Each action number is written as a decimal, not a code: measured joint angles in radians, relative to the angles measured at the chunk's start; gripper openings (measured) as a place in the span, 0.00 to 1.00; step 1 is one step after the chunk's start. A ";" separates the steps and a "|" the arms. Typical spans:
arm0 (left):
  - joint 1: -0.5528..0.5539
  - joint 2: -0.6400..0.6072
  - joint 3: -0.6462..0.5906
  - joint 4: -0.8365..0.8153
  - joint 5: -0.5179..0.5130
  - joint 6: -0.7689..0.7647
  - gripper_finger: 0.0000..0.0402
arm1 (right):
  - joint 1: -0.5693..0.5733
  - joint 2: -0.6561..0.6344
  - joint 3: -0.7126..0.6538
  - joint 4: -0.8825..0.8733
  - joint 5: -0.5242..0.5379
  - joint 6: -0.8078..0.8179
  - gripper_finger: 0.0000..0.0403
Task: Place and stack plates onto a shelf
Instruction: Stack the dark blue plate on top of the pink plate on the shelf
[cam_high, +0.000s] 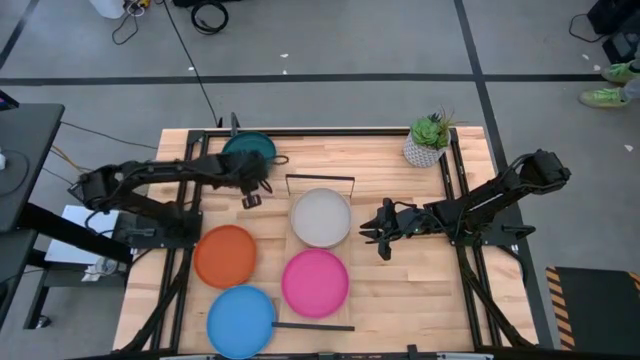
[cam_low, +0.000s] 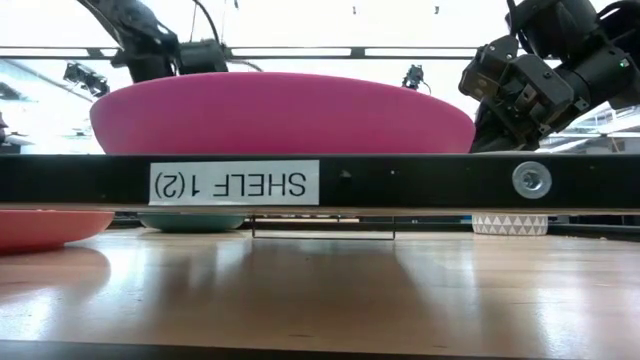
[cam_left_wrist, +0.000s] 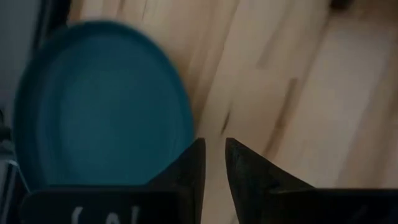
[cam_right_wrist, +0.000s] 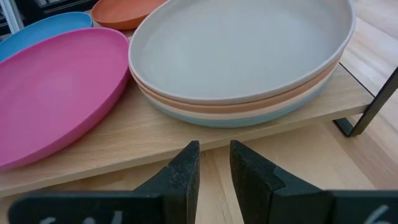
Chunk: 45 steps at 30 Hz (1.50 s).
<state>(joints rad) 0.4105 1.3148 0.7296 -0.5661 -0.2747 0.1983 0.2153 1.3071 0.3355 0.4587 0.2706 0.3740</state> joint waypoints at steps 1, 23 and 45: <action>0.016 0.017 0.000 0.002 0.006 0.004 0.18 | 0.000 0.000 0.000 0.000 0.000 0.000 0.23; 0.107 0.247 0.010 0.039 -0.077 0.170 0.06 | 0.002 0.000 0.000 -0.004 -0.003 0.001 0.23; -0.393 -0.130 0.498 -0.409 -0.094 -0.077 0.04 | 0.021 0.000 0.000 0.001 -0.002 0.001 0.23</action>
<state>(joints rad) 0.0172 1.1851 1.2278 -0.9748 -0.3691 0.1213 0.2359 1.3071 0.3355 0.4594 0.2684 0.3748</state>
